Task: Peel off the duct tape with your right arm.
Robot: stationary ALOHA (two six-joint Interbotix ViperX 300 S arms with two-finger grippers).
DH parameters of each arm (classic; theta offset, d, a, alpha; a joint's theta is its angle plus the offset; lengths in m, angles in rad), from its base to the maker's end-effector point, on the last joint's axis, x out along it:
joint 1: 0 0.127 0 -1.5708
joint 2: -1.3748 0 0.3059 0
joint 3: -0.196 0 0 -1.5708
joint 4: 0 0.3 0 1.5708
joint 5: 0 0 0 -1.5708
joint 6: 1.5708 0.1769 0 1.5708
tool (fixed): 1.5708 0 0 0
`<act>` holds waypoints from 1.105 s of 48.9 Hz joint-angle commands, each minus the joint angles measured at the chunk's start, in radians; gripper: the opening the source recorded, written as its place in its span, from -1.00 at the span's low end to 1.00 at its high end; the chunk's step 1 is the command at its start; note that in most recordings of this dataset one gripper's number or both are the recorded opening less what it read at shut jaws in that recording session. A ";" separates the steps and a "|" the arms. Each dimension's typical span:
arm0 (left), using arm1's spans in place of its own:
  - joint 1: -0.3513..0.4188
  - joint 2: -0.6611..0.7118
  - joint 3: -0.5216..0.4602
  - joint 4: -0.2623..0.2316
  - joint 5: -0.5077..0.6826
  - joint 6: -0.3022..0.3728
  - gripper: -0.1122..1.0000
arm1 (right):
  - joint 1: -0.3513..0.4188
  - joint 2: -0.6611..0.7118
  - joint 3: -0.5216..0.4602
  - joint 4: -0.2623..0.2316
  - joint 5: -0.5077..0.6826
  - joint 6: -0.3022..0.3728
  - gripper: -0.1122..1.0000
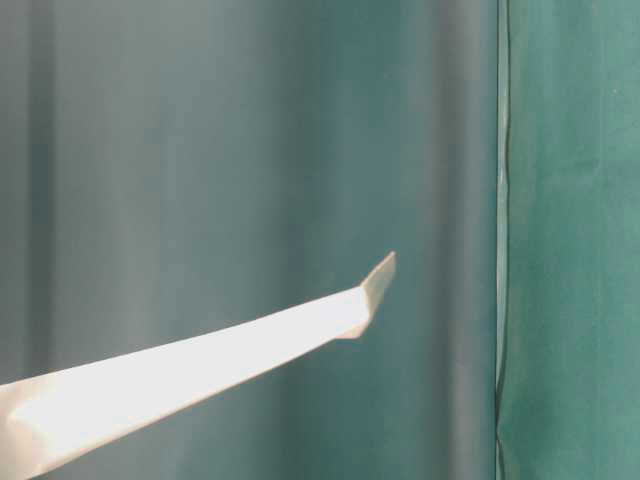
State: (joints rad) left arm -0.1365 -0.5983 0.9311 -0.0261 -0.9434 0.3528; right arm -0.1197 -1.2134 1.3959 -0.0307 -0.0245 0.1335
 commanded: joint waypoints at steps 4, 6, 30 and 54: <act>-0.002 -0.005 -0.020 0.000 -0.008 0.002 -0.41 | -0.002 0.026 -0.005 -0.002 0.002 0.005 -0.96; -0.002 -0.005 -0.018 0.000 -0.008 0.002 -0.41 | -0.002 0.025 0.002 -0.002 0.002 0.006 -0.96; 0.000 -0.009 -0.003 -0.003 -0.005 0.002 -0.41 | 0.003 0.008 0.077 -0.002 0.009 0.008 -0.96; 0.002 -0.005 -0.003 -0.003 -0.005 0.002 -0.41 | 0.143 0.008 0.084 -0.002 0.009 0.037 -0.96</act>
State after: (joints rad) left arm -0.1365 -0.5983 0.9434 -0.0291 -0.9419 0.3528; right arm 0.0077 -1.2118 1.4956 -0.0307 -0.0061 0.1687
